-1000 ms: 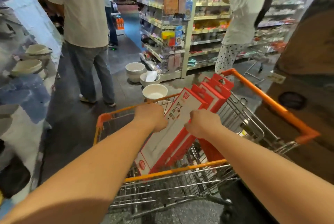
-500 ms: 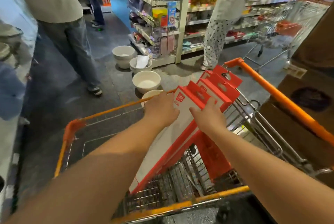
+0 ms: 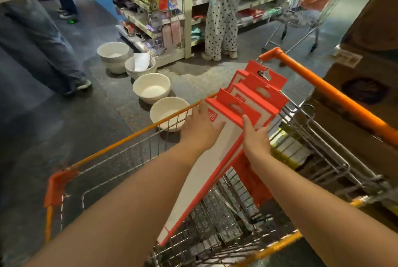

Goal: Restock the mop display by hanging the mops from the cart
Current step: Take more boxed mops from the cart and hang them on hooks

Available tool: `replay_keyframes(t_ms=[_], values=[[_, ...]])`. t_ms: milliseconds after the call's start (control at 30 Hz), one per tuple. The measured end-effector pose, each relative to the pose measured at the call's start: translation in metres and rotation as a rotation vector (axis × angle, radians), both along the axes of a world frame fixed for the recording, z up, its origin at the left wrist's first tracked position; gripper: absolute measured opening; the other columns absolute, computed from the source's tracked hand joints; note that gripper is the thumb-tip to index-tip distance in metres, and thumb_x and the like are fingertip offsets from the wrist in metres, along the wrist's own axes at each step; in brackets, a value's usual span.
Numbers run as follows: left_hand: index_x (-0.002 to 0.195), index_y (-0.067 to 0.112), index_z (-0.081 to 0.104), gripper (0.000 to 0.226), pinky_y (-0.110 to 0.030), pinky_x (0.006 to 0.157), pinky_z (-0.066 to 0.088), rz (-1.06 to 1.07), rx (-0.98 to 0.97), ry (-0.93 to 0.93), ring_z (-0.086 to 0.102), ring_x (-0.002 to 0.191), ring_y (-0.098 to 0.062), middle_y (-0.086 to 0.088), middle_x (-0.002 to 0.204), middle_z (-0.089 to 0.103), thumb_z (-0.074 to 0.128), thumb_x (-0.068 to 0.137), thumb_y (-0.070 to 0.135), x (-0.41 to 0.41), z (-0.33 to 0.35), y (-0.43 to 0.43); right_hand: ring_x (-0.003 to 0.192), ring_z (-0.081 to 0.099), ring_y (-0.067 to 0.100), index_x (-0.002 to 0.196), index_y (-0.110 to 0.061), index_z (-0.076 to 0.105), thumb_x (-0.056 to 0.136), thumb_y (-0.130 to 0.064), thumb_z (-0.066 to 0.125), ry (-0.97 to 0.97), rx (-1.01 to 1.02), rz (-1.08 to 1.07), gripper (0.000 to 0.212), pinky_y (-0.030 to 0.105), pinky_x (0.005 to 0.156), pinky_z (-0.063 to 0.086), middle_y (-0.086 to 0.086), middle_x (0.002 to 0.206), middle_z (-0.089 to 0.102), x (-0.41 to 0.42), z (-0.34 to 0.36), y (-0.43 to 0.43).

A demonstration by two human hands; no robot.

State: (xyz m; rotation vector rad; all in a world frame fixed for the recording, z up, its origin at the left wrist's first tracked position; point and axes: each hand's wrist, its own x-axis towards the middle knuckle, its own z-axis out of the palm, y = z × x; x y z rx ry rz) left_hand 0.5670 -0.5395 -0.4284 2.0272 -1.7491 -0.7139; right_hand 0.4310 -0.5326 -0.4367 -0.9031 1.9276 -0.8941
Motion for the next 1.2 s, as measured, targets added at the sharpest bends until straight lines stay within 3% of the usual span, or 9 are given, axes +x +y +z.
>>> replay_keyframes(t_ms=[100,233,433,533,667,833,967,1100,1200], values=[[0.149,0.021,0.015,0.074,-0.054,0.103,0.040,0.010,0.010,0.149,0.046,0.129,-0.035,-0.011,0.146,0.041,0.048,0.091,0.051,0.008,-0.008,-0.009,0.096,0.060,0.027,0.112,-0.018,0.057,0.090,-0.054,0.048,-0.122,-0.014,-0.094,0.044,0.035,0.086,0.047,0.004,0.110,0.064,0.016,-0.008,0.000],[0.145,0.016,0.025,0.059,-0.055,0.102,0.038,0.029,0.015,0.227,0.046,0.127,-0.036,-0.011,0.141,0.045,0.039,0.091,0.035,0.018,-0.014,-0.012,0.103,0.060,0.028,0.125,-0.021,0.056,0.070,-0.065,0.044,-0.195,-0.031,-0.178,0.071,0.046,0.095,0.048,0.003,0.115,0.063,0.031,-0.016,0.000],[0.146,0.015,0.030,0.056,-0.054,0.113,0.023,0.000,0.006,0.170,0.027,0.139,-0.034,-0.013,0.150,0.031,0.034,0.097,0.043,0.031,-0.014,-0.012,0.102,0.060,0.028,0.122,-0.024,0.055,0.060,-0.065,0.041,-0.203,-0.073,-0.223,0.076,0.047,0.094,0.048,0.005,0.115,0.063,0.043,-0.012,0.011],[0.138,0.013,0.042,0.058,-0.048,0.111,0.027,0.079,-0.056,0.192,0.032,0.135,-0.031,-0.011,0.142,0.039,0.037,0.096,0.054,0.042,-0.010,-0.003,0.103,0.058,0.023,0.119,-0.025,0.044,0.077,-0.058,0.054,-0.240,-0.125,-0.174,0.055,0.045,0.093,0.047,0.000,0.114,0.060,0.055,-0.005,0.026],[0.111,0.019,0.044,0.041,-0.046,0.096,0.045,0.195,-0.078,0.596,0.059,0.108,-0.027,-0.008,0.115,0.061,0.047,0.093,0.055,0.058,-0.011,0.008,0.103,0.057,0.018,0.123,-0.021,0.032,0.079,-0.024,0.076,-0.318,-0.255,-0.095,0.062,0.037,0.089,0.047,-0.005,0.109,0.055,0.068,-0.012,0.043],[0.103,0.020,0.046,0.037,-0.034,0.076,0.053,0.294,-0.083,0.871,0.065,0.083,-0.015,0.000,0.096,0.066,0.062,0.087,0.049,0.077,-0.009,0.023,0.096,0.064,0.015,0.119,-0.020,0.046,0.066,-0.005,0.084,-0.346,-0.316,-0.029,0.066,0.034,0.082,0.053,-0.001,0.106,0.065,0.079,-0.007,0.049],[0.098,0.022,0.060,0.030,-0.041,0.080,0.057,0.333,-0.111,1.065,0.070,0.082,-0.021,-0.003,0.093,0.071,0.074,0.078,0.039,0.105,-0.003,0.034,0.096,0.066,0.014,0.114,-0.021,0.051,0.060,-0.004,0.087,-0.367,-0.365,0.055,0.067,0.036,0.083,0.055,-0.002,0.106,0.067,0.091,0.005,0.052],[0.113,0.012,0.060,0.029,-0.028,0.062,0.057,0.268,-0.125,1.129,0.070,0.072,-0.016,-0.007,0.092,0.071,0.068,0.086,0.016,0.125,0.018,0.055,0.096,0.065,0.011,0.111,-0.026,0.053,0.055,-0.009,0.089,-0.343,-0.407,0.203,0.069,0.037,0.083,0.056,-0.005,0.106,0.066,0.098,0.026,0.047],[0.106,0.018,0.063,0.041,-0.037,0.073,0.057,0.292,-0.150,1.094,0.071,0.083,-0.024,-0.010,0.096,0.072,0.079,0.069,0.028,0.123,0.038,0.068,0.096,0.066,0.015,0.112,-0.030,0.054,0.053,-0.011,0.090,-0.368,-0.420,0.307,0.072,0.040,0.083,0.056,-0.005,0.107,0.066,0.099,0.050,0.040]])
